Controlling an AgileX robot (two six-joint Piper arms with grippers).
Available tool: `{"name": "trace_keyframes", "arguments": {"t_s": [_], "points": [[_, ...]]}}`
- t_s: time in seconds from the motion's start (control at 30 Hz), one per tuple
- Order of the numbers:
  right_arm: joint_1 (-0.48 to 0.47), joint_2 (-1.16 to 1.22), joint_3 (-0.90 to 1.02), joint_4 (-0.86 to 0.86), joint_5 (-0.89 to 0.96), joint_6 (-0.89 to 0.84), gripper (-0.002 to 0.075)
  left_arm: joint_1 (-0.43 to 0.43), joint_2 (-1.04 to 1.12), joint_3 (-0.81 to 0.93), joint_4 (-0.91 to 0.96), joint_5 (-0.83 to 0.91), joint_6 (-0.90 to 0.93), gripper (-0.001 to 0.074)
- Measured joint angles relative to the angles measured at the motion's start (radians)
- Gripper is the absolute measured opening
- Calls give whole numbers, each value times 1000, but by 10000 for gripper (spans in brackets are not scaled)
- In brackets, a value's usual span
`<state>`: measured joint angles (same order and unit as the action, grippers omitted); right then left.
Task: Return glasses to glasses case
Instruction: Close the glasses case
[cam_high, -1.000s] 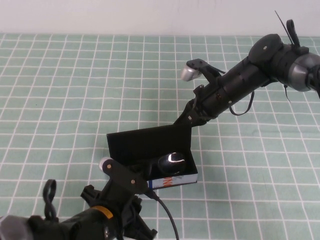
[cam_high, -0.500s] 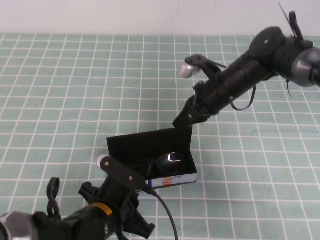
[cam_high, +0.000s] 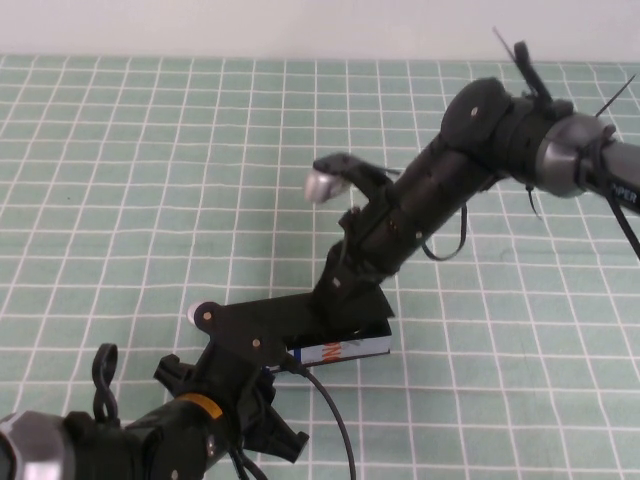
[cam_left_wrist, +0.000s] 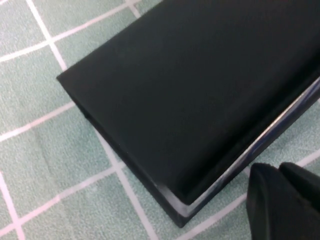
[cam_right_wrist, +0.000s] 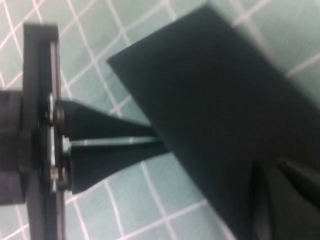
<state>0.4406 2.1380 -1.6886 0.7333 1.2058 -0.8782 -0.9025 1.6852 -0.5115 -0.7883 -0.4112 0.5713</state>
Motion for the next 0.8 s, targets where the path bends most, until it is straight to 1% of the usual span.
{"name": "trace_keyframes", "arguments": {"t_s": [0.17, 0.43, 0.63, 0.8], "points": [[2, 0, 49, -3, 0, 15, -12, 0, 0, 0, 0, -1, -1, -2], [2, 0, 51, -3, -4, 22, -12, 0, -22, 0, 0, 15, -1, -2], [2, 21, 51, 10, -25, 45, -12, 5, -163, 0, 0, 119, -1, -2], [2, 14, 51, 13, -25, 45, -12, 5, -364, 0, 0, 251, 2, -2]]}}
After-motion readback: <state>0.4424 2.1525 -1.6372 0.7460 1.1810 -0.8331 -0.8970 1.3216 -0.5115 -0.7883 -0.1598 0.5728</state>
